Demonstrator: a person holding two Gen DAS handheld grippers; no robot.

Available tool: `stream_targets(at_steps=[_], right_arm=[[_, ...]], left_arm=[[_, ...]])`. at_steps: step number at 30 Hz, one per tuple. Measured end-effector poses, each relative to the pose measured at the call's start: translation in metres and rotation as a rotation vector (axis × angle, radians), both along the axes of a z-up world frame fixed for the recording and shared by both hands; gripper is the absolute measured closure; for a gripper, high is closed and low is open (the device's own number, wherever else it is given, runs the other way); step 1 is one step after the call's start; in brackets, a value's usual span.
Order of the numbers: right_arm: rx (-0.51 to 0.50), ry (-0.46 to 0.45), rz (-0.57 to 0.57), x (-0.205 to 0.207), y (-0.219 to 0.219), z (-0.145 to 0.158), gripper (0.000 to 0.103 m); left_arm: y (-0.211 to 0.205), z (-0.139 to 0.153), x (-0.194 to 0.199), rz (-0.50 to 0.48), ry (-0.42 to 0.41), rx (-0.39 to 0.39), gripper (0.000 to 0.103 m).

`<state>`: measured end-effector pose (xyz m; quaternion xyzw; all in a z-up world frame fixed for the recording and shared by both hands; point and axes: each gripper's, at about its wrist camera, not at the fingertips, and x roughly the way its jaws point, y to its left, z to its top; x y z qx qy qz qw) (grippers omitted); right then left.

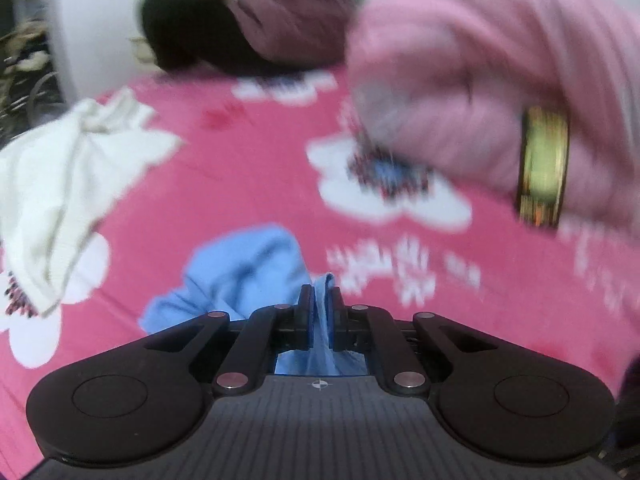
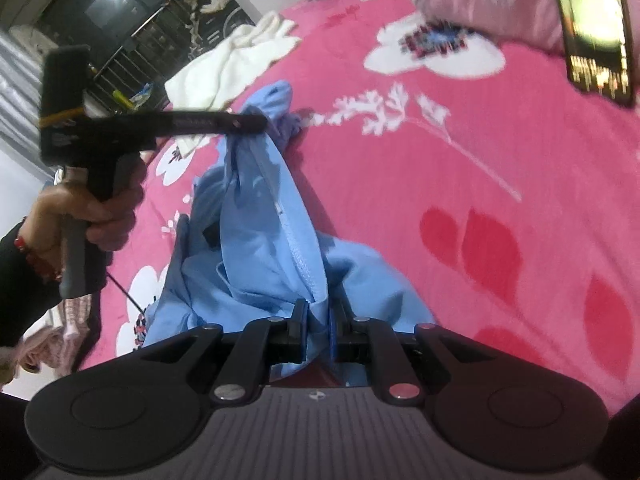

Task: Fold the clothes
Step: 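Raise the blue shirt high with both tools, holding it spread between them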

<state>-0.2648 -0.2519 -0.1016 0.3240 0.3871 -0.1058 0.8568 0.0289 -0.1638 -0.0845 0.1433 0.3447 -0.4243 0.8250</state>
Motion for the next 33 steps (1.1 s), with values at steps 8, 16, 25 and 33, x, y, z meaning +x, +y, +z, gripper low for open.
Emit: stream_targets(at_steps=[8,16,25,33], right_arm=[[-0.225,-0.102,-0.071,0.009,0.008,0.051,0.097],[-0.366,-0.244,-0.115,0.017,0.016,0.11,0.098],[-0.089,-0.272,0.024,0.024,0.025,0.085,0.06],[-0.007,-0.22,0.162,0.081,0.033,0.04,0.045]], left_arm=[[0.062,0.063,-0.006,0.2,-0.074,-0.323,0.099],[0.111,0.116,-0.018,0.303,-0.15,-0.548,0.099],[0.126,0.109,-0.017,0.327,-0.167,-0.525,0.099],[0.147,0.098,-0.011,0.333,-0.151,-0.539,0.099]])
